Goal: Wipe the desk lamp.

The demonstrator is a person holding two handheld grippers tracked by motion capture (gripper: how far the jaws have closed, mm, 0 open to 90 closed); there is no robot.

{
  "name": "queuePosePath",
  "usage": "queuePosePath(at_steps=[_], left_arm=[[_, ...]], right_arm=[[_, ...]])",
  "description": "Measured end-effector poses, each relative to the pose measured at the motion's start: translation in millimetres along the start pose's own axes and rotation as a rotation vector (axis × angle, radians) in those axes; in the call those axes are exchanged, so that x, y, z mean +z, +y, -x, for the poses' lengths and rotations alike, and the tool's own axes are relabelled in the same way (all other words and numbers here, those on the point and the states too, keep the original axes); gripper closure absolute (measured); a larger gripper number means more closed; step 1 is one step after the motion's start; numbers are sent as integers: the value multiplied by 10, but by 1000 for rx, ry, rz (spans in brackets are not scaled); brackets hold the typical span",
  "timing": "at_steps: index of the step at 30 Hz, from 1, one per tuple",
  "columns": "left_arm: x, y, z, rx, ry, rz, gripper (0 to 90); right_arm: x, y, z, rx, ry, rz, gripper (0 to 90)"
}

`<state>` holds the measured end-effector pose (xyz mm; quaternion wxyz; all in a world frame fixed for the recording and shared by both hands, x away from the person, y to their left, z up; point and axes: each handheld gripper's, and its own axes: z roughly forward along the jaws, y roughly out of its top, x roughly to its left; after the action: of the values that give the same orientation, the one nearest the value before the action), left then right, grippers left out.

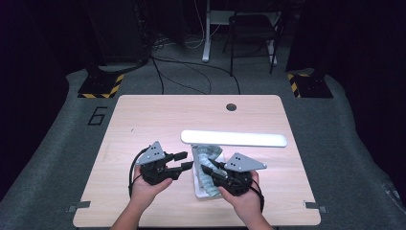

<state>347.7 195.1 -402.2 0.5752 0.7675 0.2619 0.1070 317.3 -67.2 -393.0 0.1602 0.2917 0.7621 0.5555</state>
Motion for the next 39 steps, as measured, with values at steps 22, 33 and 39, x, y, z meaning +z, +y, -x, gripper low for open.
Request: queuePosePath(at_steps=[22, 33, 39], left_arm=[[8, 6, 14, 7, 6, -3, 562], [8, 7, 20, 10, 3, -7, 557], [26, 2, 32, 13, -8, -6, 539]], right_arm=[[386, -660, 183, 42, -10, -213, 719], [453, -822, 223, 48, -17, -267, 721], [334, -645, 152, 45, -7, -206, 725]])
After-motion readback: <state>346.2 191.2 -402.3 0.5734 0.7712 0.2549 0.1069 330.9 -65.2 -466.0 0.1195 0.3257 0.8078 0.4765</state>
